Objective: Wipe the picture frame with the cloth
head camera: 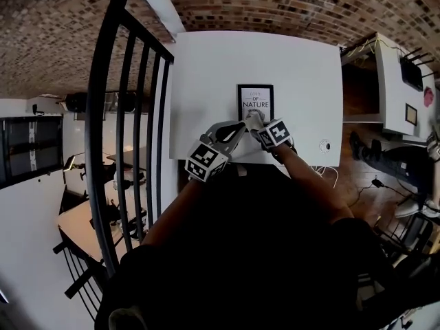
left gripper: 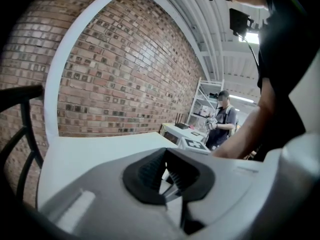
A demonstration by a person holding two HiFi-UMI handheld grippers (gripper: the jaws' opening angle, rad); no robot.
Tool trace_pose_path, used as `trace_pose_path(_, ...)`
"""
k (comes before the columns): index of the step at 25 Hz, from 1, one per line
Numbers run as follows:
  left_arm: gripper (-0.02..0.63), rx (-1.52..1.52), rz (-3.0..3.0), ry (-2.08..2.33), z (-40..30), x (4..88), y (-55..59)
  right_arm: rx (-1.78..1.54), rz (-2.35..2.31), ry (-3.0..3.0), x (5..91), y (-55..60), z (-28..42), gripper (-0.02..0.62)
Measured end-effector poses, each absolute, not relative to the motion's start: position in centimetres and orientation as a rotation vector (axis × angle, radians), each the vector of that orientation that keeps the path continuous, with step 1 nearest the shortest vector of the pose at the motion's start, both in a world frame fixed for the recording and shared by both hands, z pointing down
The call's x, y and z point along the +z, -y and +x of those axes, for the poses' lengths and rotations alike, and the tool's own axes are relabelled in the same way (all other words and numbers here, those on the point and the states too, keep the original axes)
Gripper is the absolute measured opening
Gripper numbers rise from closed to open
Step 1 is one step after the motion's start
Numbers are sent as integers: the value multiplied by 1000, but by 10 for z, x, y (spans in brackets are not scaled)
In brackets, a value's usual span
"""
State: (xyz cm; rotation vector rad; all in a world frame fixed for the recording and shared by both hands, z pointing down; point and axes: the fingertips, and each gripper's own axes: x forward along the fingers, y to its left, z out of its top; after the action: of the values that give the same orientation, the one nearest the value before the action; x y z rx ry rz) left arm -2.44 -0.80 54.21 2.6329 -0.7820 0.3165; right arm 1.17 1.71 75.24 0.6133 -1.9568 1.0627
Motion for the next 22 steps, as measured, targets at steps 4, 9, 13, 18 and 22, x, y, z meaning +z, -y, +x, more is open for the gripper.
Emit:
trace_pose_path(4, 2, 313, 2622, 805, -31, 544, 9, 1001, 648, 1989, 751, 18, 14, 115)
trace_pose_path(9, 2, 318, 2602, 835, -41, 544, 9, 963, 721, 1974, 747, 82, 17, 114)
trace_pose_path(13, 2, 343, 2578, 848, -51, 551, 2, 910, 745, 1951, 746, 126, 11, 114)
trace_pose_path(18, 2, 350, 2550, 870, -64, 557, -8, 856, 730, 1909, 757, 154, -4, 114)
trace_pose_path(22, 2, 352, 2534, 888, -73, 561, -13, 891, 696, 1882, 770, 144, -18, 115)
